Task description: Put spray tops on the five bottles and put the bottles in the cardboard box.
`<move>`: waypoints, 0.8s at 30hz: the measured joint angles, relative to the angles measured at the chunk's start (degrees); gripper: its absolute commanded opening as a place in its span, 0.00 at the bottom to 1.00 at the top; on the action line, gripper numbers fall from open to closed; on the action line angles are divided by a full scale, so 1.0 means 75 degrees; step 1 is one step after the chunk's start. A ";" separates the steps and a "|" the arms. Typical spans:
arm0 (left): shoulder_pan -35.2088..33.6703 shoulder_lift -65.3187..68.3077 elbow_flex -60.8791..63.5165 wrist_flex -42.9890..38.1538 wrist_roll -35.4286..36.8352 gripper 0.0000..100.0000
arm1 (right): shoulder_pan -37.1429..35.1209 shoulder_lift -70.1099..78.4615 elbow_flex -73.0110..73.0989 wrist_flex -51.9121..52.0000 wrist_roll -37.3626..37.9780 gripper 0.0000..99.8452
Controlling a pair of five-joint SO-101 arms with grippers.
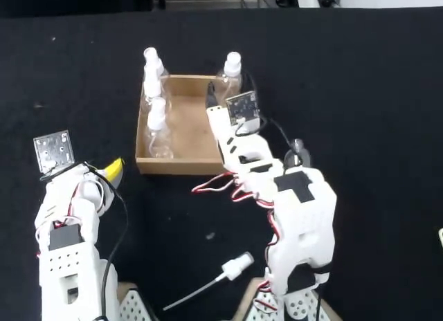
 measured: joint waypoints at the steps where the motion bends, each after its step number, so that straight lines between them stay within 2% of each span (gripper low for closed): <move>1: 0.0000 0.0000 0.0000 0.0000 0.0000 0.32 | 0.0000 0.0000 0.0000 0.0000 0.0000 0.27; 24: 0.0000 0.0000 0.0000 0.0000 0.0000 0.32 | -0.0082 -0.0598 0.0410 0.0000 0.0012 0.27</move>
